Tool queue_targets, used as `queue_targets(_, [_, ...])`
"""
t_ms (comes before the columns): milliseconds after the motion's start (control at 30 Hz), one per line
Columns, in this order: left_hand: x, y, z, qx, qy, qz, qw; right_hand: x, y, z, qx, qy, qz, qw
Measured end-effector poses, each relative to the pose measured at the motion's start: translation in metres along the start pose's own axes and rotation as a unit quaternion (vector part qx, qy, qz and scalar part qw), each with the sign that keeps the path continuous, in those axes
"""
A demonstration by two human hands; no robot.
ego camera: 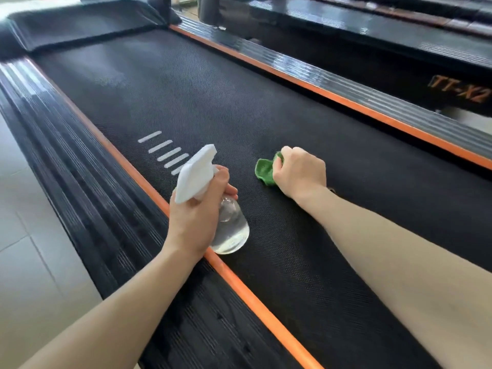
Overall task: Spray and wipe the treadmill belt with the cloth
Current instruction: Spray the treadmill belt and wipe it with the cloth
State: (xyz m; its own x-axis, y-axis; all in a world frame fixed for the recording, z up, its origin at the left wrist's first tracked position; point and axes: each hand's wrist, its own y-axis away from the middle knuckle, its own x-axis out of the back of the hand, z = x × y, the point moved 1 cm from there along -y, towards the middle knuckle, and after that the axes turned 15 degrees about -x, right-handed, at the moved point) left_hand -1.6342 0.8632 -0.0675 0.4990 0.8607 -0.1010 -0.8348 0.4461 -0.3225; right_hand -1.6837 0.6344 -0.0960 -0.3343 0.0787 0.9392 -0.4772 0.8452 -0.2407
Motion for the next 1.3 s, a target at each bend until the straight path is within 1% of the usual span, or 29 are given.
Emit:
queue_targets(67, [0.001, 0.0, -0.001, -0.001, 0.001, -0.01, 1.0, 0.007, 0.018, -0.001, 0.019, -0.007, -0.009, 1.0])
queue_targets(167, [-0.001, 0.001, 0.002, 0.004, 0.0, -0.012, 1.0, 0.029, 0.087, 0.016, 0.114, -0.04, -0.032, 0.992])
queue_targets(233, [-0.002, 0.003, 0.004, 0.009, -0.001, -0.009, 1.0, 0.051, 0.137, 0.035, 0.185, -0.066, -0.056, 0.979])
queue_targets(300, [-0.003, 0.003, 0.004, 0.007, -0.006, -0.008, 1.0, 0.067, 0.169, 0.056, 0.254, -0.082, -0.08, 0.96])
queue_targets(400, [-0.003, 0.003, 0.003, 0.0, -0.012, -0.017, 1.0, 0.073, 0.168, 0.071, 0.34, -0.083, -0.077, 0.933])
queue_targets(433, [-0.004, 0.003, 0.003, -0.007, -0.011, -0.021, 1.0, 0.069, 0.159, 0.069, 0.353, -0.078, -0.071, 0.929])
queue_targets(467, [-0.005, 0.004, 0.002, -0.013, -0.01, -0.022, 1.0, 0.061, 0.146, 0.064, 0.347, -0.071, -0.064, 0.933])
queue_targets(500, [-0.006, 0.005, 0.001, -0.021, -0.011, -0.021, 1.0, 0.053, 0.129, 0.056, 0.319, -0.063, -0.051, 0.944])
queue_targets(600, [-0.006, 0.005, 0.002, -0.05, -0.017, -0.021, 0.998, 0.025, 0.063, 0.02, 0.149, -0.045, -0.014, 0.988])
queue_targets(667, [-0.005, 0.003, 0.0, -0.051, -0.022, -0.022, 0.998, 0.006, 0.03, -0.005, 0.053, -0.028, -0.02, 0.998])
queue_targets(733, [-0.003, 0.003, 0.001, -0.038, -0.024, -0.017, 0.999, -0.003, 0.019, -0.02, 0.008, -0.031, -0.019, 0.999])
queue_targets(800, [-0.003, 0.002, 0.003, -0.03, -0.017, -0.013, 0.999, 0.001, 0.029, -0.019, 0.008, -0.038, -0.016, 0.999])
queue_targets(900, [-0.003, 0.002, 0.006, -0.02, 0.0, -0.011, 1.0, 0.02, 0.076, 0.003, 0.064, -0.055, -0.027, 0.996])
queue_targets(1000, [-0.004, 0.002, 0.006, -0.019, 0.0, -0.008, 1.0, 0.052, 0.14, 0.041, 0.145, -0.072, -0.046, 0.986])
queue_targets(1067, [-0.004, 0.001, 0.005, -0.02, -0.004, -0.01, 1.0, 0.068, 0.169, 0.067, 0.215, -0.09, -0.074, 0.97])
queue_targets(1167, [-0.004, 0.002, 0.003, -0.021, -0.003, -0.009, 1.0, 0.07, 0.162, 0.082, 0.309, -0.09, -0.09, 0.942])
queue_targets(1200, [-0.004, 0.002, 0.002, -0.022, -0.004, -0.011, 1.0, 0.064, 0.146, 0.079, 0.31, -0.078, -0.081, 0.944])
queue_targets(1233, [-0.004, 0.002, 0.001, -0.021, -0.003, -0.013, 1.0, 0.057, 0.124, 0.074, 0.278, -0.063, -0.06, 0.957])
queue_targets(1300, [-0.002, 0.003, 0.0, -0.029, -0.006, -0.011, 0.999, 0.039, 0.067, 0.063, 0.132, -0.03, -0.012, 0.991])
